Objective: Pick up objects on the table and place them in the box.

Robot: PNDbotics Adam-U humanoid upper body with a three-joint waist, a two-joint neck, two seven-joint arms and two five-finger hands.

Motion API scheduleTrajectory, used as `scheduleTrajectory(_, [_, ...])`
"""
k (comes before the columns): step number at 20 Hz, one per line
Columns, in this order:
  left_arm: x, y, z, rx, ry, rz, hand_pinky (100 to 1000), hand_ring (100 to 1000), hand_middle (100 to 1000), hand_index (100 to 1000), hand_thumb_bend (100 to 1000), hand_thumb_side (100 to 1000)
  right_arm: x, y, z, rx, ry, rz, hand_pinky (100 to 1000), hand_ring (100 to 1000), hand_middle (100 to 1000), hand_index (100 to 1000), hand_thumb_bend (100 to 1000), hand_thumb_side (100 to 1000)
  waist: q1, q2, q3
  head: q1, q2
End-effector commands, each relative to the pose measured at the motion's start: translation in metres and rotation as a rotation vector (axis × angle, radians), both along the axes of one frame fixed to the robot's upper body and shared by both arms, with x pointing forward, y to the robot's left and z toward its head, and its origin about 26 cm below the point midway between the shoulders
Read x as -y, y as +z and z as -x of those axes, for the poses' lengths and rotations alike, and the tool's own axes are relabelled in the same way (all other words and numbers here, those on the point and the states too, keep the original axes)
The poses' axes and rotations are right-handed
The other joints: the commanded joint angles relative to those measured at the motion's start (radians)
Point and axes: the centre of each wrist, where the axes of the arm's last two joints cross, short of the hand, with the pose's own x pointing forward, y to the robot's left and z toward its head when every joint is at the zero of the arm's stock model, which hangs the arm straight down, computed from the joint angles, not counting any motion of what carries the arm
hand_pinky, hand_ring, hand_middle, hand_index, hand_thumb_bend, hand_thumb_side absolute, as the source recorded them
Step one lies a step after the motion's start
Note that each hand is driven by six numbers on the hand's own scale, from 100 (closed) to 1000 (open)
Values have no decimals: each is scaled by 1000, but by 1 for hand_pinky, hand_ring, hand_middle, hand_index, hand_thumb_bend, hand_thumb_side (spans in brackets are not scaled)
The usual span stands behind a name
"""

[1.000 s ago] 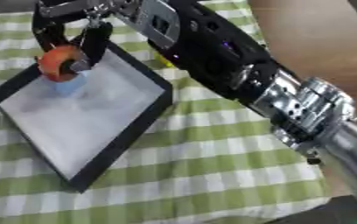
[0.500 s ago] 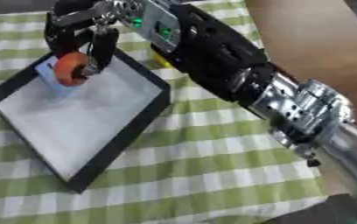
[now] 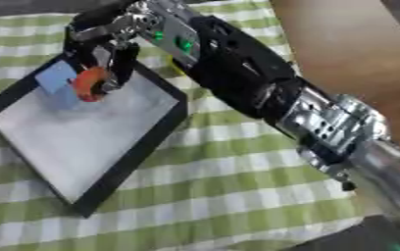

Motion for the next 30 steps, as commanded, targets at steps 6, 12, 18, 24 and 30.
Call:
scheduleTrajectory(6, [-5, 10, 1, 20, 3, -35, 816, 798, 837, 824, 113, 801, 4, 10, -4, 45, 17, 24, 846, 785, 721, 787, 475, 150, 7, -23, 3, -3, -6])
scheduleTrajectory(12, [-6, 9, 1, 16, 8, -35, 816, 798, 837, 824, 114, 801, 11, 36, -3, 62, 41, 10, 868, 810, 770, 823, 505, 211, 8, -24, -1, 2, -2])
scheduleTrajectory(18, [-7, 8, 2, 13, 11, -35, 815, 798, 837, 823, 113, 800, 7, 72, 4, 72, 39, -88, 867, 799, 757, 815, 498, 192, 10, -26, -5, 5, -2])
scheduleTrajectory(24, [-8, 7, 3, 9, 18, -37, 815, 798, 838, 823, 112, 799, 16, 110, 16, 84, 23, -206, 866, 786, 742, 806, 493, 164, 13, -27, -13, 11, -2])
scheduleTrajectory(30, [-10, 7, 4, 10, 26, -39, 814, 798, 838, 823, 112, 797, 46, 126, 21, 108, -52, -268, 859, 787, 744, 806, 490, 161, 14, -29, -22, 18, -2])
